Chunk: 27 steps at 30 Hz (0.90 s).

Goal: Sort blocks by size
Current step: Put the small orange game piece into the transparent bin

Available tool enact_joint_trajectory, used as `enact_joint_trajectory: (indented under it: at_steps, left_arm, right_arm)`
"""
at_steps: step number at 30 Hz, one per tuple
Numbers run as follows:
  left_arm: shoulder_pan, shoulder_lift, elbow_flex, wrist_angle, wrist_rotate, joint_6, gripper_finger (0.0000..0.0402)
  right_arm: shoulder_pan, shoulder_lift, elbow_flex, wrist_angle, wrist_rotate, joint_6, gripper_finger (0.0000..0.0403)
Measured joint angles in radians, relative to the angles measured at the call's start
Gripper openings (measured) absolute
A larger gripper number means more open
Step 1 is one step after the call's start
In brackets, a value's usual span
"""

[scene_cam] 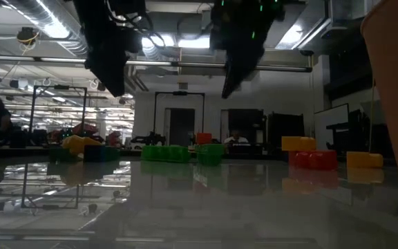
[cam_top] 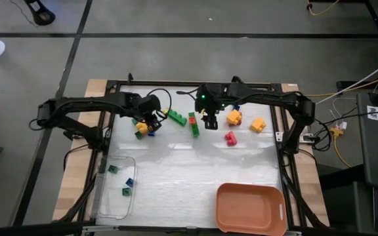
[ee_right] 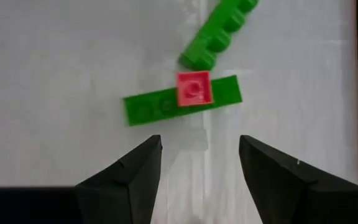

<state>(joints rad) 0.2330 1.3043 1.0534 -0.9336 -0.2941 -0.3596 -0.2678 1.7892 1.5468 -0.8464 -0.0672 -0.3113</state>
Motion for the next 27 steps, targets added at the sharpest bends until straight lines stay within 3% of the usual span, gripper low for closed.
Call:
enact_joint_trajectory:
  at_steps: [5,11,16,27]
  left_arm:
    - [0.007,0.014,0.000,0.002,0.000,0.022,0.0143]
    - [0.009,0.014,0.000,0.004,0.000,0.027,0.0143]
    - [0.008,0.014,0.000,0.002,0.000,0.027,0.0143]
    - [0.008,0.014,0.000,0.003,0.000,0.028,0.0143]
  right_arm:
    - [-0.023,0.012,-0.121,0.223,0.004,-0.044,0.0216]
    - [-0.020,0.047,-0.162,0.395,-0.033,-0.076,0.0216]
    - [-0.020,0.090,-0.167,0.392,-0.135,-0.080,0.0216]
    - [-0.021,0.140,-0.164,0.437,-0.108,-0.091,0.0216]
